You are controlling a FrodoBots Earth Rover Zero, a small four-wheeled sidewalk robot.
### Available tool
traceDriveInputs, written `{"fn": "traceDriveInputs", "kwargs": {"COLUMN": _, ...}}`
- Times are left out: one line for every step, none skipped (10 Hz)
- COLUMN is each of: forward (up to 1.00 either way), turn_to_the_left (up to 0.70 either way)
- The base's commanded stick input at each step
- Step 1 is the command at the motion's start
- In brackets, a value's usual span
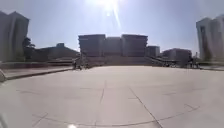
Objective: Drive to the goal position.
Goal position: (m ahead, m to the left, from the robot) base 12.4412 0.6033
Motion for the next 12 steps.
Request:
{"fn": "traceDriveInputs", "kwargs": {"forward": 1.00, "turn_to_the_left": 0.00}}
{"fn": "traceDriveInputs", "kwargs": {"forward": 1.00, "turn_to_the_left": 0.00}}
{"fn": "traceDriveInputs", "kwargs": {"forward": 1.00, "turn_to_the_left": 0.00}}
{"fn": "traceDriveInputs", "kwargs": {"forward": 1.00, "turn_to_the_left": 0.00}}
{"fn": "traceDriveInputs", "kwargs": {"forward": 1.00, "turn_to_the_left": 0.00}}
{"fn": "traceDriveInputs", "kwargs": {"forward": 1.00, "turn_to_the_left": 0.00}}
{"fn": "traceDriveInputs", "kwargs": {"forward": 1.00, "turn_to_the_left": 0.00}}
{"fn": "traceDriveInputs", "kwargs": {"forward": 1.00, "turn_to_the_left": 0.00}}
{"fn": "traceDriveInputs", "kwargs": {"forward": 1.00, "turn_to_the_left": 0.00}}
{"fn": "traceDriveInputs", "kwargs": {"forward": 1.00, "turn_to_the_left": 0.00}}
{"fn": "traceDriveInputs", "kwargs": {"forward": 1.00, "turn_to_the_left": 0.00}}
{"fn": "traceDriveInputs", "kwargs": {"forward": 1.00, "turn_to_the_left": 0.00}}
